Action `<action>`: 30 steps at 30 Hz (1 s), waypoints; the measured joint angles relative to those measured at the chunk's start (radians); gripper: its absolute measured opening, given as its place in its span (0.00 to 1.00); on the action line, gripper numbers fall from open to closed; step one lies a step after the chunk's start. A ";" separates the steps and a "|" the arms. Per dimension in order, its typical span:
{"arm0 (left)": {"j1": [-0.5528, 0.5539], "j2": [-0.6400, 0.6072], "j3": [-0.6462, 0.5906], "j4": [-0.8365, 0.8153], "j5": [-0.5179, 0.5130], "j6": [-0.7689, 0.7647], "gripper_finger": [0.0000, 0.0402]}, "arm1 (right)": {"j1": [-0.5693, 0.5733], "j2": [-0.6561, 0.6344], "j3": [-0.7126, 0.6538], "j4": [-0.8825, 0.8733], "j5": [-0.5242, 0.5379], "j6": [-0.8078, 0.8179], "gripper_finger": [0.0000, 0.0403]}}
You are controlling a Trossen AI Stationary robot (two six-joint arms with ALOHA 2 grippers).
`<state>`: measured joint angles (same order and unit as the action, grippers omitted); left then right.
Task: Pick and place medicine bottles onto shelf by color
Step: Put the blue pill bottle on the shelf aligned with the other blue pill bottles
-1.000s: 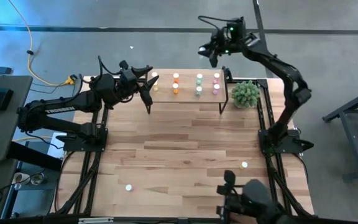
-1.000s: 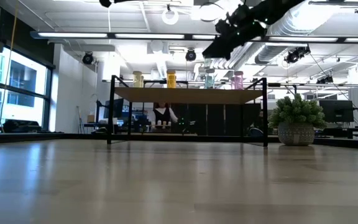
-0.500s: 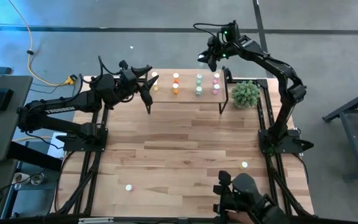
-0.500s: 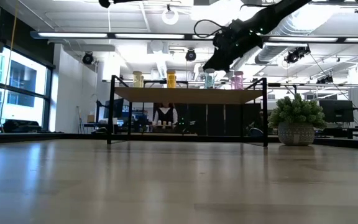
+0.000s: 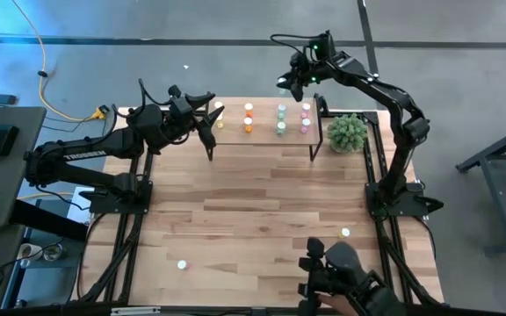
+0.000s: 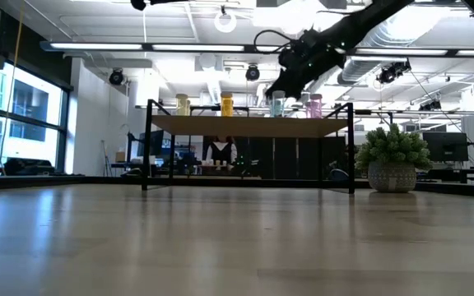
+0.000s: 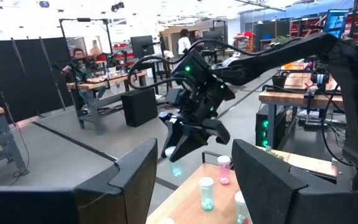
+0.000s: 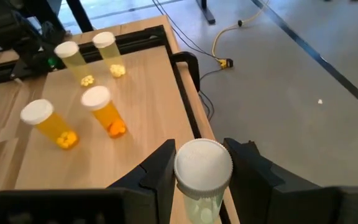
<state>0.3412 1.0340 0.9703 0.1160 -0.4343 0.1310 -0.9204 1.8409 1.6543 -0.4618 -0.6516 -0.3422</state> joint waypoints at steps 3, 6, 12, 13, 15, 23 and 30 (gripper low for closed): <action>0.000 0.000 0.000 0.000 0.000 0.000 0.49 | -0.008 0.013 0.000 0.018 0.001 0.014 0.29; 0.000 0.000 0.000 0.000 0.000 0.000 0.49 | -0.019 0.023 0.000 0.025 0.000 0.020 0.29; 0.000 0.000 0.000 0.000 0.000 0.002 0.49 | -0.022 0.029 0.000 0.024 -0.014 0.015 0.29; 0.000 0.000 0.000 0.000 0.000 0.003 0.49 | -0.021 0.029 0.000 0.023 -0.014 0.007 0.29; 0.000 0.000 0.000 0.000 0.000 0.003 0.49 | -0.021 0.029 0.000 0.020 -0.015 -0.003 0.29; 0.000 0.000 0.000 0.000 0.000 0.000 0.49 | -0.013 0.052 0.000 -0.018 -0.061 -0.008 0.29; 0.000 0.000 0.000 0.000 -0.004 0.003 0.49 | 0.019 0.053 0.000 -0.083 -0.056 -0.067 0.29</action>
<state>0.3412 1.0340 0.9703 0.1162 -0.4385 0.1337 -0.9012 1.8938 1.6543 -0.5449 -0.7073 -0.4093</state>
